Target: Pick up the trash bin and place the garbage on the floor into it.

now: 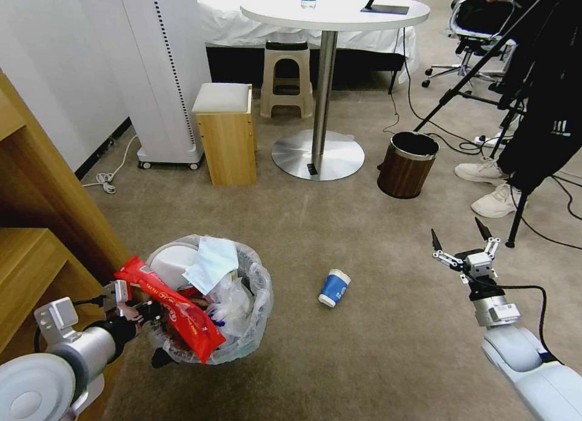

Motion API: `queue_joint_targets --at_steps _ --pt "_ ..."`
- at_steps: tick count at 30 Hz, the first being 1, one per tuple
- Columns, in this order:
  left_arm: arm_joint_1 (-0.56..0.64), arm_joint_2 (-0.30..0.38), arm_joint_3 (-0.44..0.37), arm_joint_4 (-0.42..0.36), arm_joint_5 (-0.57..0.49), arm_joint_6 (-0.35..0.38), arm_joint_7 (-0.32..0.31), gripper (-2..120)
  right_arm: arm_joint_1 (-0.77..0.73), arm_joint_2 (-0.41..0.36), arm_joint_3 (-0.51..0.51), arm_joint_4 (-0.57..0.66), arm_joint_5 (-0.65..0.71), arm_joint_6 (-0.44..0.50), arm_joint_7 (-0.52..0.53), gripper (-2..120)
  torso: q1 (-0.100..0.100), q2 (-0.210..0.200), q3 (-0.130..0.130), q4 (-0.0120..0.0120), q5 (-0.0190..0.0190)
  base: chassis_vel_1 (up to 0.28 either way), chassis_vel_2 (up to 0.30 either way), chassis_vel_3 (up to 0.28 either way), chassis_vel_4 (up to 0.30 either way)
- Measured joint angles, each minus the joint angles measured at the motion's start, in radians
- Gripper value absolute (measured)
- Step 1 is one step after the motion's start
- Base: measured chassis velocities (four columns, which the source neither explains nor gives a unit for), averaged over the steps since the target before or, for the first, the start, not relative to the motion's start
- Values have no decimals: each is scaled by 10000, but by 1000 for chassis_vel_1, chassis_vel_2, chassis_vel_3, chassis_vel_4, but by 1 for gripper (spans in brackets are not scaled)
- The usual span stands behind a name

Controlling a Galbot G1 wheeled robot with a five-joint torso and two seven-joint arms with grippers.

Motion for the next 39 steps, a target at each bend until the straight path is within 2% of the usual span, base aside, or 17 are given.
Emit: queue_joint_targets --at_steps 39 --pt "84 -1 -70 -103 5 -24 -25 0 -69 69 -109 39 -76 91 -39 100 2 0 1 0 -3 -101 99 95 -97"
